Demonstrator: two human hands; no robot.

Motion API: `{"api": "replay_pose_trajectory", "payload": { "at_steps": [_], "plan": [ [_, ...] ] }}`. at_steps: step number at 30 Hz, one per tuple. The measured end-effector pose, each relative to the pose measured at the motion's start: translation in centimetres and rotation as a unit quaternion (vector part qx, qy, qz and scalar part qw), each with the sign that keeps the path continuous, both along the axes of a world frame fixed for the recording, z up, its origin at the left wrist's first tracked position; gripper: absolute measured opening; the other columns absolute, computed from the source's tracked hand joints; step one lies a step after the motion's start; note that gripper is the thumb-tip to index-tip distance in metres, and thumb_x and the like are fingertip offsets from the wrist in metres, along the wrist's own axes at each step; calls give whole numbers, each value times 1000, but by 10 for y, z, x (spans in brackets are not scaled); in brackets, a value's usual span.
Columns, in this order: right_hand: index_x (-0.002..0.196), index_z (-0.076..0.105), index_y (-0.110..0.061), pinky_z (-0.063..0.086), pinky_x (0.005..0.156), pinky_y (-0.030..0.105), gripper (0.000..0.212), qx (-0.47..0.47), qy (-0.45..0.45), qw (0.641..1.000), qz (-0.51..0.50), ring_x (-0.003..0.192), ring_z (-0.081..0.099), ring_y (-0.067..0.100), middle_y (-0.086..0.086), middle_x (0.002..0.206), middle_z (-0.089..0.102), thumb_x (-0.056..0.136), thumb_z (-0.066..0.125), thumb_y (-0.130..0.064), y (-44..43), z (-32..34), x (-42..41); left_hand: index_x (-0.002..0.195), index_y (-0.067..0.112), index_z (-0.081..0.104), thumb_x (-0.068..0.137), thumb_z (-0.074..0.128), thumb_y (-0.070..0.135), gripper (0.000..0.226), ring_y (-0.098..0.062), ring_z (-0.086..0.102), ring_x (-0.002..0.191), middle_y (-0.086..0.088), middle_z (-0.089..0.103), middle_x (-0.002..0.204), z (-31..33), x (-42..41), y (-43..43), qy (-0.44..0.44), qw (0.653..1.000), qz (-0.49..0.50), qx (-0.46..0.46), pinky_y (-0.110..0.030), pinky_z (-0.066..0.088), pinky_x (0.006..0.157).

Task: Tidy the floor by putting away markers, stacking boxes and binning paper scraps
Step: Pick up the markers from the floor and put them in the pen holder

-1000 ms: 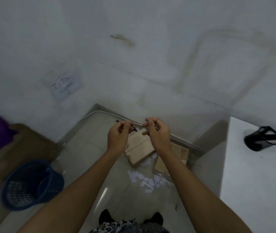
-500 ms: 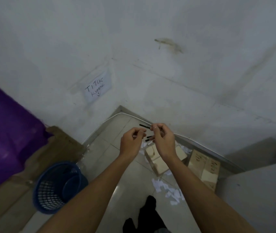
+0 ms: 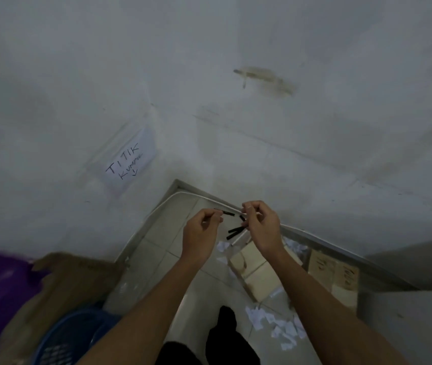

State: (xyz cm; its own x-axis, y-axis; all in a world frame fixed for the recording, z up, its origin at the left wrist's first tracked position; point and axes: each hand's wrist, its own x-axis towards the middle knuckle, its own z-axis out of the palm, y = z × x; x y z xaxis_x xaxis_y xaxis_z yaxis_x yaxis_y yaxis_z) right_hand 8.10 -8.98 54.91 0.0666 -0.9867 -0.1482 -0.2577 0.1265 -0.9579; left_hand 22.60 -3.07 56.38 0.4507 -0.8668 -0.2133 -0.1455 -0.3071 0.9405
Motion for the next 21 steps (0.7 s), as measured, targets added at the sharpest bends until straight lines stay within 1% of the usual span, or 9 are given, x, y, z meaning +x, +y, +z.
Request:
{"api": "replay_pose_trajectory", "payload": {
  "at_steps": [2,4,8,12,13,16,18,20,21],
  "plan": [
    [96,67,-12,58,62,41,18,9,8,1000,-4,63,66,17,5,85,70,101,55,-24,-23,-23,5,94,24,72,95,59,20,14,-1,68,86,13,73,88,-19,7,-22,1,1000,-8,6,-8,49,72],
    [96,67,-10,56,60,33,18,21,11,1000,-13,63,66,15,6,86,70,101,55,-23,-42,-47,10,92,27,71,95,58,19,15,-1,67,86,14,73,88,-43,14,-40,6,1000,-13,11,-8,49,72],
    [94,67,-6,51,56,19,20,39,20,998,-40,62,65,15,11,82,69,101,56,-21,-78,-134,28,89,28,72,93,60,18,16,0,66,86,13,73,89,-133,32,-81,10,999,-35,35,-11,50,74],
    [95,68,-9,52,54,19,18,68,41,995,-57,63,67,15,8,85,71,101,55,-20,-103,-266,44,93,22,74,92,62,17,13,3,66,85,13,73,90,-264,47,-118,-2,996,-69,50,-6,47,72],
    [95,68,-10,53,56,21,17,81,45,994,-54,66,68,18,9,86,71,100,55,-19,-106,-302,46,93,22,74,92,62,16,14,2,66,85,13,73,91,-298,49,-124,-7,995,-81,51,-6,47,73],
    [96,68,-12,57,72,34,15,122,74,990,-10,78,68,25,7,90,71,99,55,-17,-113,-405,51,95,22,75,94,58,16,17,6,65,88,15,73,94,-396,53,-139,-20,991,-119,65,-4,46,75],
    [101,69,-11,52,77,28,15,137,121,983,18,86,67,20,2,96,71,98,55,-18,-118,-471,53,96,22,74,95,57,15,19,9,63,89,18,71,95,-462,51,-144,-33,986,-150,63,-3,44,75],
    [108,68,-8,46,78,22,19,137,161,977,23,94,65,18,4,103,70,98,56,-18,-128,-518,56,95,24,73,95,56,13,21,9,63,89,20,70,93,-514,49,-151,-42,982,-177,50,-2,44,76],
    [112,66,-7,45,80,22,21,146,177,973,19,98,64,20,6,107,69,98,56,-18,-135,-541,58,96,25,72,96,56,12,21,9,63,88,22,69,92,-537,48,-154,-43,980,-188,44,-2,44,76]
  ]
}}
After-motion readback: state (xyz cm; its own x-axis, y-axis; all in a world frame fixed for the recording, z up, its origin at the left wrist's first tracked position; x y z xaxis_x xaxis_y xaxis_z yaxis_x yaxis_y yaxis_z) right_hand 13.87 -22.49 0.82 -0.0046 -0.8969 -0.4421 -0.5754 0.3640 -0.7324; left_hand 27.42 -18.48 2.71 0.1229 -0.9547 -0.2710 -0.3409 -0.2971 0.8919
